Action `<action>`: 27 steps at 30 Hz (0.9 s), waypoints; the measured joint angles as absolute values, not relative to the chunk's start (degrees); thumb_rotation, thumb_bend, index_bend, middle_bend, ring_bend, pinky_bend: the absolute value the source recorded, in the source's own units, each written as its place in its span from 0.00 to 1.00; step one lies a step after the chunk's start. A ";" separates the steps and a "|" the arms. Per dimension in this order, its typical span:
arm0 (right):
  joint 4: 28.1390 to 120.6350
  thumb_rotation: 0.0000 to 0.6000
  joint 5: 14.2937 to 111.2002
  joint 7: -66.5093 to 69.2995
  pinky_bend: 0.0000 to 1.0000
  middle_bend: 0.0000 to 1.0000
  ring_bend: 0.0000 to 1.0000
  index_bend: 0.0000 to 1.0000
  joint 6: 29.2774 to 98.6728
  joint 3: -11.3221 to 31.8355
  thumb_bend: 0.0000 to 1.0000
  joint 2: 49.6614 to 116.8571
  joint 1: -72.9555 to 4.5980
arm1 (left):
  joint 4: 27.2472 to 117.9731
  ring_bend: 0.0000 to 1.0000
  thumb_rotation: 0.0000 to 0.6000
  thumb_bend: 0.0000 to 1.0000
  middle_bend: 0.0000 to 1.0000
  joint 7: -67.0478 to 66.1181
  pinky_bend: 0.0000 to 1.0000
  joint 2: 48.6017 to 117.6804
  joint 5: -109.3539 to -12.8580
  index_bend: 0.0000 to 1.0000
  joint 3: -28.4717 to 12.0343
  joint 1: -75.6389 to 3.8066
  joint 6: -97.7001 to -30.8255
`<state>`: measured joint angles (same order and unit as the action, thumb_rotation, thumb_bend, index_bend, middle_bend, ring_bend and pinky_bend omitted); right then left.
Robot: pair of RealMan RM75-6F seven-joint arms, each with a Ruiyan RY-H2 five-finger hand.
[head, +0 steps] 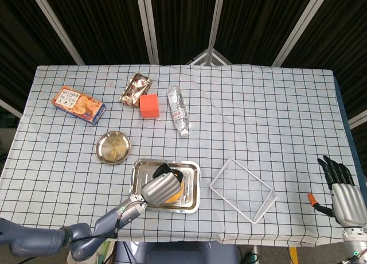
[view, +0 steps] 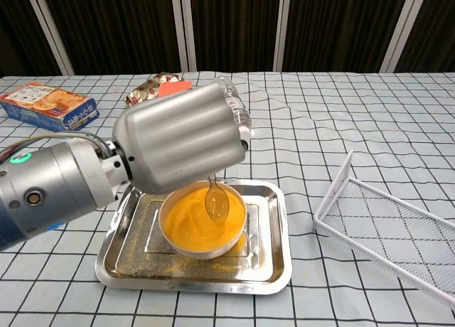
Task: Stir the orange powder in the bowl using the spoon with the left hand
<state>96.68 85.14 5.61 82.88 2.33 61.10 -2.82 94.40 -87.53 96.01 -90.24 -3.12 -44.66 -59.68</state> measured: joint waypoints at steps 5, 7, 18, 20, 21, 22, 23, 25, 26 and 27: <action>96.66 1.00 85.09 5.84 0.00 0.00 0.00 0.00 82.85 2.37 0.36 61.02 -2.82 | 93.68 0.92 1.00 0.81 1.00 -88.79 0.96 97.81 -89.49 0.84 -2.88 -44.87 -58.57; 96.68 1.00 85.05 5.94 0.00 0.00 0.00 0.00 82.79 2.37 0.36 60.98 -2.83 | 93.28 0.92 1.00 0.81 1.00 -89.30 0.96 98.18 -89.32 0.84 -2.74 -44.92 -58.28; 96.84 1.00 84.94 5.85 0.00 0.00 0.00 0.00 82.59 2.34 0.36 60.95 -2.88 | 91.45 0.92 1.00 0.81 1.00 -92.02 0.96 98.84 -86.91 0.84 -3.25 -44.79 -57.90; 96.85 1.00 84.92 5.86 0.00 0.00 0.00 0.00 82.52 2.33 0.36 60.95 -2.89 | 91.07 0.92 1.00 0.81 1.00 -92.30 0.96 98.92 -86.45 0.84 -3.47 -44.83 -57.89; 96.85 1.00 84.91 5.85 0.00 0.00 0.00 0.00 82.52 2.34 0.36 60.95 -2.89 | 90.91 0.92 1.00 0.81 1.00 -92.36 0.96 98.97 -86.26 0.84 -3.53 -44.85 -57.89; 96.85 1.00 84.91 5.85 0.00 0.00 0.00 0.00 82.52 2.34 0.36 60.96 -2.89 | 90.72 0.92 1.00 0.81 1.00 -92.42 0.96 99.02 -86.07 0.84 -3.60 -44.87 -57.90; 96.87 1.00 84.91 5.85 0.00 0.00 0.00 0.00 82.53 2.33 0.36 60.96 -2.89 | 90.44 0.92 1.00 0.81 1.00 -92.50 0.96 99.11 -85.81 0.84 -3.69 -44.90 -57.91; 96.88 1.00 84.91 5.86 0.00 0.00 0.00 0.00 82.52 2.34 0.36 60.94 -2.89 | 90.00 0.92 1.00 0.81 1.00 -92.59 0.96 99.25 -85.45 0.84 -3.82 -44.92 -57.95; 96.89 1.00 84.90 5.88 0.00 0.00 0.00 0.00 82.51 2.34 0.36 60.93 -2.89 | 89.78 0.92 1.00 0.81 1.00 -92.62 0.96 99.31 -85.27 0.84 -3.87 -44.92 -57.99; 96.89 1.00 84.90 5.89 0.00 0.00 0.00 0.00 82.51 2.35 0.36 60.93 -2.89 | 89.56 0.92 1.00 0.81 1.00 -92.66 0.96 99.36 -85.09 0.84 -3.90 -44.90 -58.04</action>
